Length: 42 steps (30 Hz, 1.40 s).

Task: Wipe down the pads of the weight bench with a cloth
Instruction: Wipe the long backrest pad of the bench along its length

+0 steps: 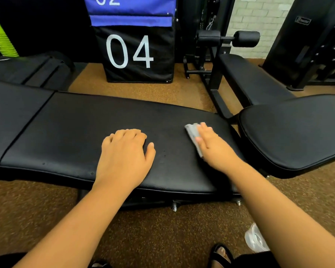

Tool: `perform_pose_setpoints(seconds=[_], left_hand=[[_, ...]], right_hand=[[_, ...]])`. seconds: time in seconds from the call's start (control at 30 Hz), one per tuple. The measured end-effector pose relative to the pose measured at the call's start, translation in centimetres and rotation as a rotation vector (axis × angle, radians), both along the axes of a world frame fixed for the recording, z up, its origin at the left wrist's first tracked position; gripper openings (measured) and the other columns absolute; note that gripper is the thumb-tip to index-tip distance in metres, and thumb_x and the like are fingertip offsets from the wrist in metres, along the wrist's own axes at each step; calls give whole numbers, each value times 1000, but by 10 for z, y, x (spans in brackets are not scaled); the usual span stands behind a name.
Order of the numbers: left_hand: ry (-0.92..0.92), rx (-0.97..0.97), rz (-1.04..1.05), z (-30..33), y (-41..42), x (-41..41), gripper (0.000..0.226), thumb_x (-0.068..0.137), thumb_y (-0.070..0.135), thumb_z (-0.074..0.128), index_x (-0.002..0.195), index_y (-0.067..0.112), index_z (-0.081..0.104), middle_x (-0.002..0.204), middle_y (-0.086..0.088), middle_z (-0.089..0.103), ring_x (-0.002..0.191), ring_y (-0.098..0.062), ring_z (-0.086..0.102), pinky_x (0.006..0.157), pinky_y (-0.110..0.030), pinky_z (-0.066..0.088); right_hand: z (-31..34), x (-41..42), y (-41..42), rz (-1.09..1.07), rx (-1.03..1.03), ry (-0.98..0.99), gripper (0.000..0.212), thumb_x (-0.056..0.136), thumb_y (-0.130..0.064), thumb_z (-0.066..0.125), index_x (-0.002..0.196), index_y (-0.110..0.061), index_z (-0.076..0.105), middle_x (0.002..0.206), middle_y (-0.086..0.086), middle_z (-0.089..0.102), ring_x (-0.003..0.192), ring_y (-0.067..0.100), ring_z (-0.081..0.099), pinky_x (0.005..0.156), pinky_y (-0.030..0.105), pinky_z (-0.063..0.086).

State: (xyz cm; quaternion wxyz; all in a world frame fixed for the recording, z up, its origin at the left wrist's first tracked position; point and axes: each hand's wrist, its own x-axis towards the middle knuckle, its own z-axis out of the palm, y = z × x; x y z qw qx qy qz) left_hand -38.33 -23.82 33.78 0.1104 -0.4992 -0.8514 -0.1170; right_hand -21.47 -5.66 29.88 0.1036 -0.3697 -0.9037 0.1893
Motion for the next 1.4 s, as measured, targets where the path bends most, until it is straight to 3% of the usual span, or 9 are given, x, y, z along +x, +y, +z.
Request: perform_pose_setpoints(seconds=[0.23,0.37,0.47,0.53,0.67,0.83,0.97,1.13,1.4], left_hand=[[1,-9,7,-2,1,-2,38,95,48,39,114,26,64,122,10,61,115,-18,53,95,-40,38],[9,-13,8,-2,2,-2,37,95,47,40,112,26,65,121,10,62,114,-18,55,94,-40,39],[18,-16,11,-1,1,-1,36,94,46,43,113,25,65,120,9,63,113,-18,56,92,-40,41],[4,-10,12,-1,1,-1,35,94,46,43,113,26,65,120,9,63,113,-19,56,92,-41,41],[14,0,14,0,5,-1,34,94,46,42,111,26,64,118,11,62,112,-18,54,92,-40,39],[28,-32,22,-2,5,-3,34,94,46,39,112,26,60,116,10,59,110,-18,52,92,-40,37],[37,-28,22,-4,2,-1,36,95,46,38,114,26,61,119,10,59,111,-18,52,93,-39,38],[39,-19,18,-2,0,0,38,94,47,39,115,25,63,122,9,61,113,-18,54,93,-40,39],[42,-43,22,-1,5,-1,35,95,47,38,114,27,59,120,11,58,111,-18,51,92,-39,36]], right_hand=[[-8,-3,48,-392,142,-157,44,99,-26,37,129,6,43,126,20,43,117,36,40,92,49,40],[8,-63,-5,-161,58,22,43,98,-33,46,131,-6,38,131,14,41,117,36,47,95,47,41],[11,-75,-23,151,73,21,50,104,-27,31,150,-12,21,156,10,19,144,29,16,115,49,21],[14,-64,-7,174,41,42,47,105,-24,28,150,-12,22,154,9,22,142,27,19,115,49,20],[4,-30,62,-117,72,-29,38,102,-18,31,137,-5,36,134,18,38,123,38,39,100,50,35],[-6,-36,82,-336,65,-161,40,101,-24,31,133,-1,39,133,19,41,124,38,38,99,53,35],[7,-79,28,-93,112,-79,42,102,-24,32,138,-4,35,139,15,36,126,34,34,101,49,32],[13,-71,-3,244,3,34,50,106,-26,27,153,-13,18,161,4,12,148,23,7,119,45,8],[-9,-32,101,-259,20,-94,48,99,-28,28,138,-2,34,134,19,39,123,42,37,99,53,33]])
